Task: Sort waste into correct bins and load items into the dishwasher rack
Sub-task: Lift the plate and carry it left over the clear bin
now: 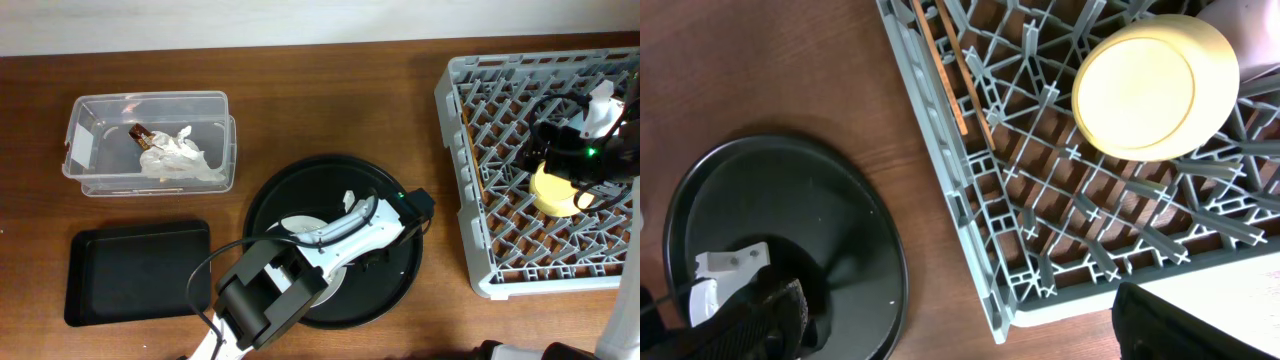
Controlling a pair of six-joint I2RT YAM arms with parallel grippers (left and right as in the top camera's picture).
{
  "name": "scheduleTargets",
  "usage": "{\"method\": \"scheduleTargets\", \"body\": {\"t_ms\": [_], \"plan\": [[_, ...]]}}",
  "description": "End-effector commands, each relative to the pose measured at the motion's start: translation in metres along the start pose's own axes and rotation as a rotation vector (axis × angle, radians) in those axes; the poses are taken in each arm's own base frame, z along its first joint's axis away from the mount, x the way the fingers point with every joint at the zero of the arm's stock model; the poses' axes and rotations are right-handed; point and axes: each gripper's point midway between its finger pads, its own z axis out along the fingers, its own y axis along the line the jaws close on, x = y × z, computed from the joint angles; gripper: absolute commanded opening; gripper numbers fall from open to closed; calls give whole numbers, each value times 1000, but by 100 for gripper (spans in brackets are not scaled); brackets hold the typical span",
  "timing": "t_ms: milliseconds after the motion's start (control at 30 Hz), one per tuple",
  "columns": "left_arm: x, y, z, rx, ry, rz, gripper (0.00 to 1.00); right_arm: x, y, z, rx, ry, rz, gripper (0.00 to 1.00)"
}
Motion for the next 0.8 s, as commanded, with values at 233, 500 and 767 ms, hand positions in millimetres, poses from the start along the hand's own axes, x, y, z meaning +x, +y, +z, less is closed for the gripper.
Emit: {"method": "scheduleTargets", "body": {"t_ms": [233,500,767], "plan": [[-13,23,-18,-97,-28,-7,1,0,-4,1,15,2,3,99],[-37,78,-16,-202,51,-104,1,0,-4,1,15,2,3,99],[-59,146,-31,-216,124,-266,1,0,-4,1,15,2,3,98]]}}
